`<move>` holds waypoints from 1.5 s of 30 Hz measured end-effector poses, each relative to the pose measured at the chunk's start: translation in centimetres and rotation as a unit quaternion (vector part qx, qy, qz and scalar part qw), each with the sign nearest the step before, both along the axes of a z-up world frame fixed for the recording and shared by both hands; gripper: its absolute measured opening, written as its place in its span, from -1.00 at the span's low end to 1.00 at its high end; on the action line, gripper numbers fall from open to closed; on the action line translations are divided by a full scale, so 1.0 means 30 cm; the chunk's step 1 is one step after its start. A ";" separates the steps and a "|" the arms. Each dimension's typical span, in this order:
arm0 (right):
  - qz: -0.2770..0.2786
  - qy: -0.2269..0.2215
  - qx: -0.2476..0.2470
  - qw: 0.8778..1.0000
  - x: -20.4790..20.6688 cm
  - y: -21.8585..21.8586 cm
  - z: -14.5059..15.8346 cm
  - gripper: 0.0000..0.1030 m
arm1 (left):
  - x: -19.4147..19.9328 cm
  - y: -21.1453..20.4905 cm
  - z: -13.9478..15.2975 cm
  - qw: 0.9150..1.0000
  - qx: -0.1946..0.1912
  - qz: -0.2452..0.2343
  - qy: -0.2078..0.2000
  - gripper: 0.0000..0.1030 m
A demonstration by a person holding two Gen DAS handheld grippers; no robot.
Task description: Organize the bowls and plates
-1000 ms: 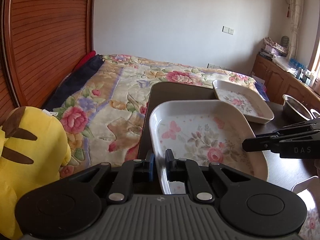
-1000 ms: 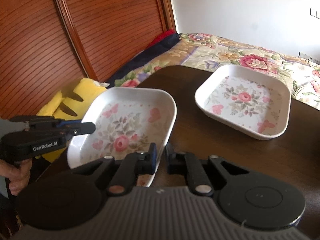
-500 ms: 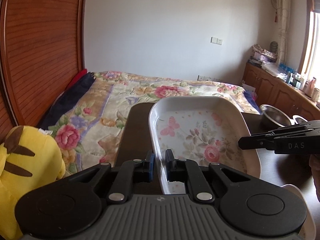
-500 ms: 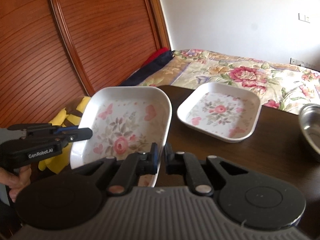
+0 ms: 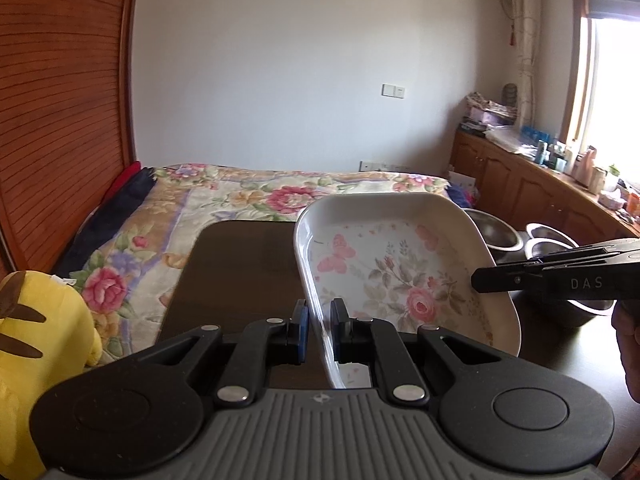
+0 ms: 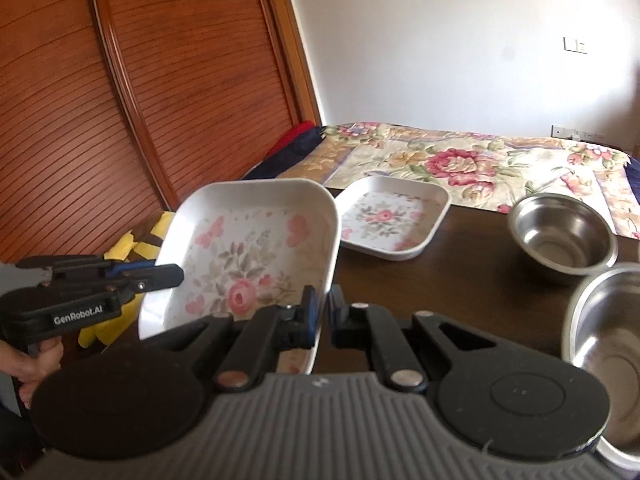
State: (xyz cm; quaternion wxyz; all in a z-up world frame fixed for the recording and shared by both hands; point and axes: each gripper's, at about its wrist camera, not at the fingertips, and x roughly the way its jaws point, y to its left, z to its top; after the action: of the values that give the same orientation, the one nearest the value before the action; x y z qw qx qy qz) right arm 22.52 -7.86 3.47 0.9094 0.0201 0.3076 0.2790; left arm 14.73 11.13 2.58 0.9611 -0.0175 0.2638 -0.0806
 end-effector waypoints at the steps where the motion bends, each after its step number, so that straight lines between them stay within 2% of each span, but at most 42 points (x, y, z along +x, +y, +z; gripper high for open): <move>1: -0.002 0.000 0.002 1.000 -0.007 -0.010 0.000 -0.85 | -0.010 -0.011 0.000 1.000 -0.001 -0.002 -0.001 -0.25; 9: -0.008 -0.001 0.003 1.000 -0.070 -0.073 -0.013 -0.85 | -0.075 -0.070 -0.005 1.000 -0.001 -0.013 -0.003 -0.25; 25: -0.009 0.024 0.004 1.000 -0.177 -0.150 -0.099 -0.85 | -0.165 -0.136 -0.103 0.999 -0.015 -0.029 0.039 -0.25; 45: -0.005 0.042 -0.007 0.999 -0.214 -0.144 -0.150 -0.82 | -0.137 -0.139 -0.146 0.997 -0.013 -0.032 0.063 -0.25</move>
State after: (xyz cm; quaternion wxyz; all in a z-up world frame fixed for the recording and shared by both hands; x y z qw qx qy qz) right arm 16.09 -12.17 -1.02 0.8974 0.0264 0.3472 0.2712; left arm 10.62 6.97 -1.81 0.9393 -0.0267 0.3227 -0.1132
